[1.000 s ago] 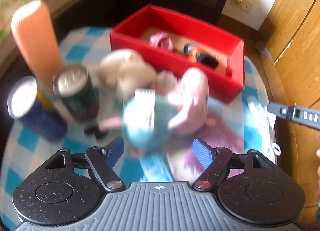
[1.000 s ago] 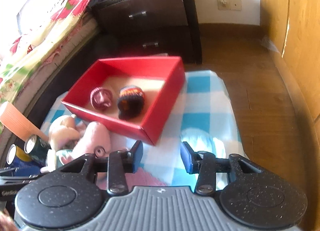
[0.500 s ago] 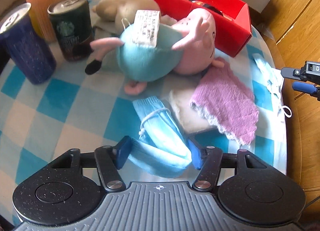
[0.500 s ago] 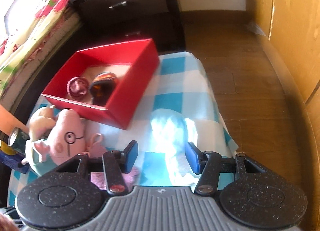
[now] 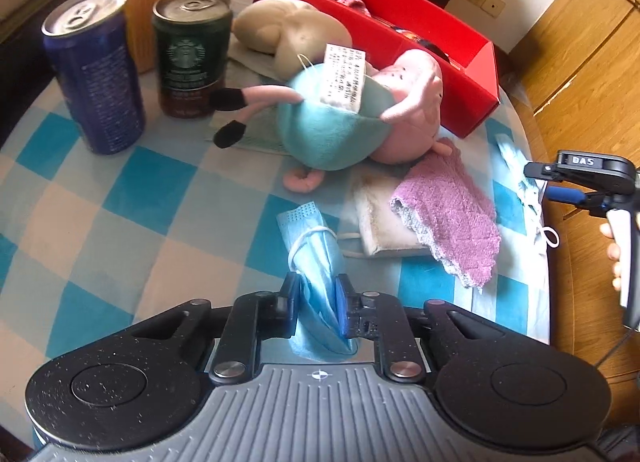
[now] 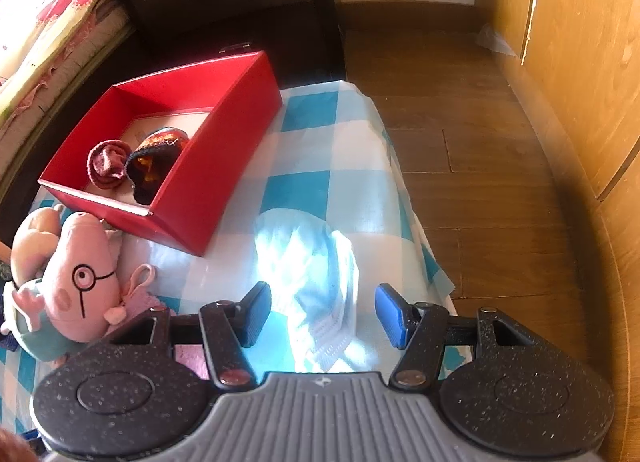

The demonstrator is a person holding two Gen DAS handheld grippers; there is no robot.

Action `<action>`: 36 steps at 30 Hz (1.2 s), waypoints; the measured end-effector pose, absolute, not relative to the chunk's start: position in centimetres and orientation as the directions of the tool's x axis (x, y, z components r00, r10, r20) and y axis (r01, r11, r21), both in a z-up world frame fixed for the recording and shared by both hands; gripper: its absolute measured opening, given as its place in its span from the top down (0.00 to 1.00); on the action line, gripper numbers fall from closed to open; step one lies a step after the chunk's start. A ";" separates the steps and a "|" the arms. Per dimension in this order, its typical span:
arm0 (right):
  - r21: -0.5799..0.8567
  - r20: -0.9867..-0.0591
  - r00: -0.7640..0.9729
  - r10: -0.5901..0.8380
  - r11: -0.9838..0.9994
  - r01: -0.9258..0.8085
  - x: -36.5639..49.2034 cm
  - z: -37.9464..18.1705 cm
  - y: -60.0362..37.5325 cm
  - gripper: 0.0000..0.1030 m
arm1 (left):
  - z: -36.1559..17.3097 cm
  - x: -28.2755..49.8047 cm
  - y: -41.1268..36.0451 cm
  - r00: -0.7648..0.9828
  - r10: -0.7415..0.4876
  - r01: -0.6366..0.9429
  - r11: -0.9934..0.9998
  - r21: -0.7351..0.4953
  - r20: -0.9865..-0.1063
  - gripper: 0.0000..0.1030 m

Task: Organize soft objects
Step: 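Grasp the white face mask with the right gripper while the left gripper lifts the blue mask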

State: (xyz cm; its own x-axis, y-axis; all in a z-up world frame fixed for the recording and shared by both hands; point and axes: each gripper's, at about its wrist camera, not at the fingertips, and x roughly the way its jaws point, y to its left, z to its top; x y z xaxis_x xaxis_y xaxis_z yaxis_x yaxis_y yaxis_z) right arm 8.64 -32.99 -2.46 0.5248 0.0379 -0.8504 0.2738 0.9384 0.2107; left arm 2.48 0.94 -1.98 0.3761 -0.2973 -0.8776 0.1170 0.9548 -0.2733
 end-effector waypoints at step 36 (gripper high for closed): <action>0.267 -0.849 0.513 0.126 0.941 0.210 9.1 -3.0 -30.8 0.99 | -3.3 2.4 -0.3 0.341 -0.274 0.178 0.958 -0.224 -0.899 0.80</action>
State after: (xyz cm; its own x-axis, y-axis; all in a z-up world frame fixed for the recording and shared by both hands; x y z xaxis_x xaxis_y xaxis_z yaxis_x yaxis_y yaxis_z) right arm 9.05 -30.79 -2.95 0.5126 0.1260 -0.8493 0.2104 0.9406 0.2666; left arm 2.37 -0.34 -3.33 0.3408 -0.2738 -0.8994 0.1780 0.9581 -0.2243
